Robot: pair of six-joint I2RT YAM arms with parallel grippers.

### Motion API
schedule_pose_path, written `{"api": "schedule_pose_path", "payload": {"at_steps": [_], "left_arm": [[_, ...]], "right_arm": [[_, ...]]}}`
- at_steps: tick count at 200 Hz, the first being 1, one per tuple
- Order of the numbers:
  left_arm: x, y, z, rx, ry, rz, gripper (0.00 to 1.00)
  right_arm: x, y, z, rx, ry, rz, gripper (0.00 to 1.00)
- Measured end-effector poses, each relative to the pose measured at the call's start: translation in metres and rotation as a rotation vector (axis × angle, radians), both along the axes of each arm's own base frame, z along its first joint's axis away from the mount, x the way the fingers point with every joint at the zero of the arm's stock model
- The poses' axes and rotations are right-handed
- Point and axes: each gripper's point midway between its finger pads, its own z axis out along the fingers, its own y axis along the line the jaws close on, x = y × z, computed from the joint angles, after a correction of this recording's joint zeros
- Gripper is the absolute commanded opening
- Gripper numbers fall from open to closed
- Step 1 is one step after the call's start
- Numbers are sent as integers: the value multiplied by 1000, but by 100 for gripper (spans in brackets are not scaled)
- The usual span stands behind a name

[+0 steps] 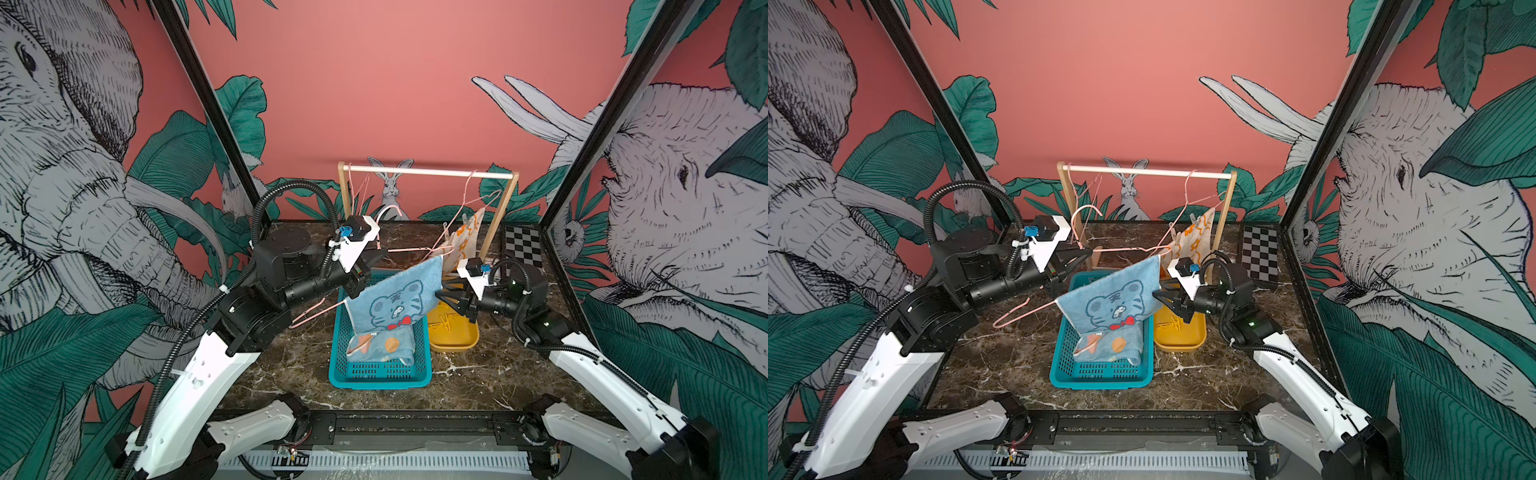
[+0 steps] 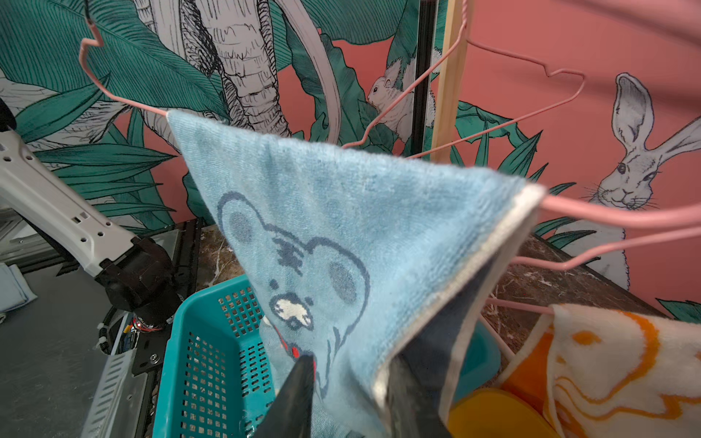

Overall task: Remove the clothespins securing towels to the hanger
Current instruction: Remove the towel from the hanger.

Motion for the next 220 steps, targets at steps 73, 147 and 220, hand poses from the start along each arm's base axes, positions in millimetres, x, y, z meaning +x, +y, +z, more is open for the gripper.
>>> {"api": "schedule_pose_path", "payload": {"at_steps": [73, 147, 220], "left_arm": [[-4, -3, 2, -10, 1, -30, 0], [-10, -7, 3, -20, 10, -68, 0], [-13, -6, 5, -27, 3, -77, 0]], "right_arm": [[6, 7, -12, 2, 65, 17, 15], [16, 6, -15, -1, 65, -28, 18], [20, 6, -10, 10, 48, -40, 6]]}}
